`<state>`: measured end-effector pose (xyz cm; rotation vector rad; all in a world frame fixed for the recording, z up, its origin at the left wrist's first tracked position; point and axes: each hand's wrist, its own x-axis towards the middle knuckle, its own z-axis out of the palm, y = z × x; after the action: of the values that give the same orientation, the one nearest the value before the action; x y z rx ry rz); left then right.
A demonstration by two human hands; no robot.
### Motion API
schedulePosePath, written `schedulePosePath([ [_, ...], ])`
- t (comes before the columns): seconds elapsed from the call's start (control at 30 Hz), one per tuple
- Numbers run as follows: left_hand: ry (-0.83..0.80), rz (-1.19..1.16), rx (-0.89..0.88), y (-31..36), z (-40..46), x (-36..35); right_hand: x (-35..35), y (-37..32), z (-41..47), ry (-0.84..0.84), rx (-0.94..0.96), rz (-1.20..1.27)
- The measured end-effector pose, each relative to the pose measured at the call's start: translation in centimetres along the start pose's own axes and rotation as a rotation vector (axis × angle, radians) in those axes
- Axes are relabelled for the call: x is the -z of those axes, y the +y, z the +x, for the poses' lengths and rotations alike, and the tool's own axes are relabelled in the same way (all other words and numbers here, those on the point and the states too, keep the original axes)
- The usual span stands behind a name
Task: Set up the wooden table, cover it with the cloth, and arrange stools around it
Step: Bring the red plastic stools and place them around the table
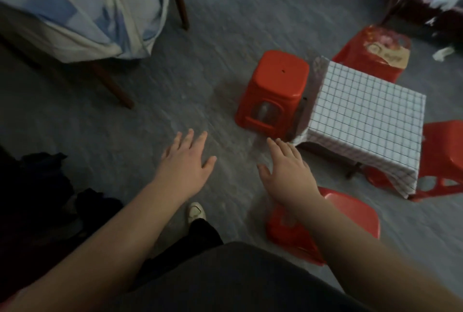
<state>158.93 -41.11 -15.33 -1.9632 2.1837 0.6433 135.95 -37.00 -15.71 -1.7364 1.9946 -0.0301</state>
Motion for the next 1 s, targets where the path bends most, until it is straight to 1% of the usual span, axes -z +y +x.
schedulePosePath([
  [0.1, -0.008, 0.049, -0.036, -4.4, 4.2, 3.8, 0.3, -6.0, 4.3, 0.043, -0.013, 0.050],
  [0.17, 0.007, 0.058, -0.056, -6.2, 6.9, 5.9, 0.9, -8.9, 6.7, 0.065, -0.031, 0.077],
  [0.33, 0.020, 0.008, -0.074, -7.8, 13.6, 9.2, 2.5, -11.7, 11.7, 0.075, -0.061, 0.075],
  [0.53, 0.003, 0.042, -0.178, -6.3, 22.3, 11.7, 3.7, -11.0, 20.1, 0.091, -0.151, 0.115],
  [0.7, -0.010, 0.128, -0.225, -4.0, 32.7, 13.5, 5.2, -8.9, 29.3, 0.117, -0.186, 0.180],
  [0.83, -0.062, 0.196, -0.266, -0.5, 41.2, 15.5, 7.7, -6.5, 36.8, 0.070, -0.178, 0.180],
  [1.0, -0.113, 0.260, -0.378, 5.3, 49.5, 18.4, 11.3, -3.8, 43.8, 0.051, -0.260, 0.237],
])
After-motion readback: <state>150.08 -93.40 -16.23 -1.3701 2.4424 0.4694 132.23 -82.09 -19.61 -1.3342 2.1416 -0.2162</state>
